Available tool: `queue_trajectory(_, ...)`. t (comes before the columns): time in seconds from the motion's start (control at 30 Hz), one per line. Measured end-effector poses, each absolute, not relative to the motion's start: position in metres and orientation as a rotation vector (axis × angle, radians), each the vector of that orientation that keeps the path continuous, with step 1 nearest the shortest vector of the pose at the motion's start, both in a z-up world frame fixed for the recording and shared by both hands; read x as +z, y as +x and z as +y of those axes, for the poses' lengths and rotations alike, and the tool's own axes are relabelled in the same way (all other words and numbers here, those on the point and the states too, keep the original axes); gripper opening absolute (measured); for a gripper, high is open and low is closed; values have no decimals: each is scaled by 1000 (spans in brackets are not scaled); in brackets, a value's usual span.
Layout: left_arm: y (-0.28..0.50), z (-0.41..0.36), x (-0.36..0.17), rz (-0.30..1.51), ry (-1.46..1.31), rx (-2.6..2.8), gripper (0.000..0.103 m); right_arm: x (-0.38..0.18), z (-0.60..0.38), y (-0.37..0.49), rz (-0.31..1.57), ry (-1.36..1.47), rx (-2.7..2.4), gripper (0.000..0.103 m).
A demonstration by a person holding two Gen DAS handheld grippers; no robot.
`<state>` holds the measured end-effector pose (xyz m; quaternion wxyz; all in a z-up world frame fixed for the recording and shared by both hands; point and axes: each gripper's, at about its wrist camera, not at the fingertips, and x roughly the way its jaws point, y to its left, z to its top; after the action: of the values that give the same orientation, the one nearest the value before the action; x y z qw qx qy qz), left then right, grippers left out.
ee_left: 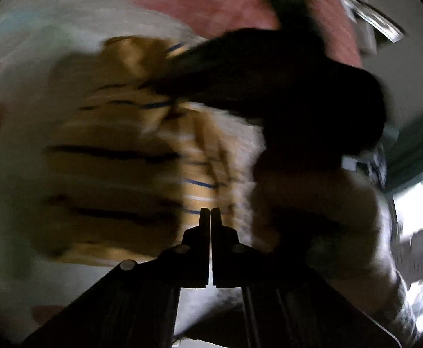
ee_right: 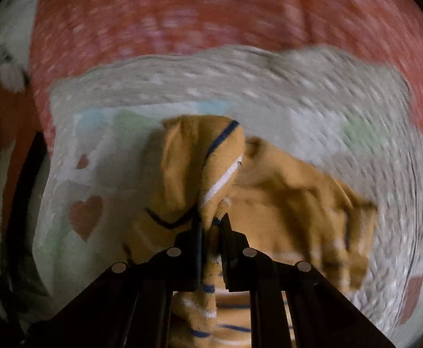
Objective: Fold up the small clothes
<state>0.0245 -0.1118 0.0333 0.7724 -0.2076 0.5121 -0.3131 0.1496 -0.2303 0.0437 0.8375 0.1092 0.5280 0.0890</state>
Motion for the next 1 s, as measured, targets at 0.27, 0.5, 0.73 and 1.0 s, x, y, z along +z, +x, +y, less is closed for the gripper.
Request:
queue_trajectory(0.27,-2,-158,23,1102,-214,-763,0,-2,-321,118,1120,433,116,10)
queue_trajectory(0.5,32,-104,24,1080,-341,-674,13,-13,-362,94,1041,524,58,10)
queue_trajectory(0.73,63,-77,-30,1232,-421,-497,18,-13,-377,93,988,418,-64,14)
queue_trajectory(1.0,63,-90,-36,1266,-333,-461,18,-10,-431,68,882,605,-179,14)
